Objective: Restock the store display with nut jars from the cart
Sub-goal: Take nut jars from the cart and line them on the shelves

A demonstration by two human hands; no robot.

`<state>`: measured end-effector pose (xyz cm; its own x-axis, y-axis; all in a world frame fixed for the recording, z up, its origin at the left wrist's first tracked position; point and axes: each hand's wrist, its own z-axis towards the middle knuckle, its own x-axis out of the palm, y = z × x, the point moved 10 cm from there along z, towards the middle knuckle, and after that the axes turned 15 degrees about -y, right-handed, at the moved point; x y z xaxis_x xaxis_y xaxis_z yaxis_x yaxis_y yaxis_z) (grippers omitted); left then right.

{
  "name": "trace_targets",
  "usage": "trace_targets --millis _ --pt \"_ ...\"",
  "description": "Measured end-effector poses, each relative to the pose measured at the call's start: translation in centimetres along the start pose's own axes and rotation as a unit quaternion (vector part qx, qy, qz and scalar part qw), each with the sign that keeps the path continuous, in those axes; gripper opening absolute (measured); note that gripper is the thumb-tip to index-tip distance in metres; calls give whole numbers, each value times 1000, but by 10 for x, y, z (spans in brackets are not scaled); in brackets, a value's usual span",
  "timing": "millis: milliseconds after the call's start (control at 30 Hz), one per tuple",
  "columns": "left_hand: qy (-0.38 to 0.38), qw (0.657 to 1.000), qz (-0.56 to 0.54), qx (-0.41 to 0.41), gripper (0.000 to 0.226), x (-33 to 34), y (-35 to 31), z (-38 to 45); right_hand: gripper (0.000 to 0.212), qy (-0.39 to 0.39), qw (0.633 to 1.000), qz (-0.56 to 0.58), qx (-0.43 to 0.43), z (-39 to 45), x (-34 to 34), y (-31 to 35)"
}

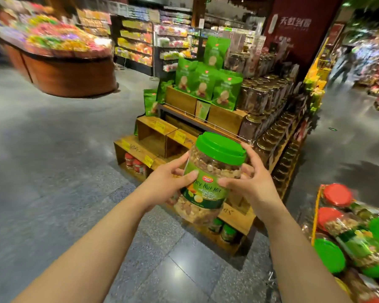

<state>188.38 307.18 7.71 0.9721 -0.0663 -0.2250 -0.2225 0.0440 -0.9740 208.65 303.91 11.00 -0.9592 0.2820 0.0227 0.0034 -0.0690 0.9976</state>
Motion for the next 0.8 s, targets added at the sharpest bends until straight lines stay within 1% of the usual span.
trace_targets --millis 100,200,233,333,400,467,567,700,800 --pt "-16 999 23 16 68 -67 14 19 121 13 1000 -2 5 10 71 -8" --pt "-24 999 44 22 70 -131 27 40 114 16 1000 14 0 19 141 -14" --pt "-23 998 49 21 70 -146 30 46 115 18 1000 18 -1 22 157 -17" --pt "-30 998 54 5 72 -190 45 70 125 20 1000 6 -2 34 203 -24" --pt "-38 998 58 3 73 -216 56 89 123 22 1000 -8 -8 48 232 -27" --pt "-38 998 53 -1 72 -236 65 110 122 23 999 -24 -6 67 258 -34" --pt "-24 999 36 1 70 -255 77 149 126 9 999 -45 -11 103 289 -44" --pt "-22 1000 14 -8 68 -281 93 220 118 -2 999 -47 -13 165 331 -55" --pt "-28 1000 6 -4 61 -304 101 282 110 14 999 -37 -14 223 373 -64"
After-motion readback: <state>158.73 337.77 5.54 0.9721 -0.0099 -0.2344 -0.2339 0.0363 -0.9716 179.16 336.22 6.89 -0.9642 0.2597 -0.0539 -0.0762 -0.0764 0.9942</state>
